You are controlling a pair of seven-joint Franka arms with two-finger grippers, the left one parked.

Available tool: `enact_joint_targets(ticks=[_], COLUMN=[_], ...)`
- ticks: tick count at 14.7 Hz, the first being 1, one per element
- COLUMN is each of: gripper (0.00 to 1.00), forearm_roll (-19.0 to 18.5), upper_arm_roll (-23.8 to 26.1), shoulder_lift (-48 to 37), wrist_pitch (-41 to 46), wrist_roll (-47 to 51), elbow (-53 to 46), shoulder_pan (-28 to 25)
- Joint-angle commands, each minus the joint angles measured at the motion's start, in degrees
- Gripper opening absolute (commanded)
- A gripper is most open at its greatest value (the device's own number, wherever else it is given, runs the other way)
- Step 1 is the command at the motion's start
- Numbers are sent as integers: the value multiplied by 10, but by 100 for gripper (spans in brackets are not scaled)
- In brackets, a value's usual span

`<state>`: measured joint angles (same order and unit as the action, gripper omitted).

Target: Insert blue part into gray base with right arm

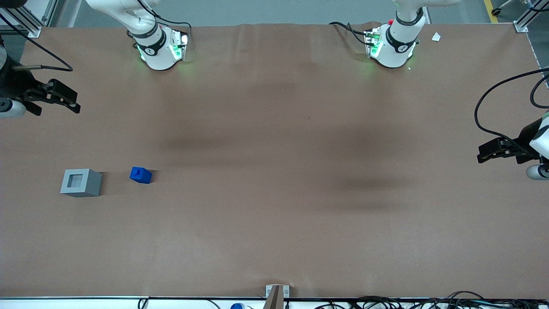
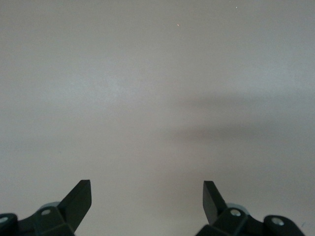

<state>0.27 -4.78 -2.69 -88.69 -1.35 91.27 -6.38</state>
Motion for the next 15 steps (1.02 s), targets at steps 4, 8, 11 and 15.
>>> enact_joint_targets(ticks=[4,8,11,15], gripper=[100,100,100,100], forearm_roll=[1,3,3,3], upper_arm_roll=[-1,-5,-4,-4], shoulder_lift=[1,13,57,99], wrist_pitch=[3,-47,-61,-116], wrist_roll=[-14,-14,-15,-14], elbow=[-11,-8,0,34], shoulder_pan=[1,5,2,1])
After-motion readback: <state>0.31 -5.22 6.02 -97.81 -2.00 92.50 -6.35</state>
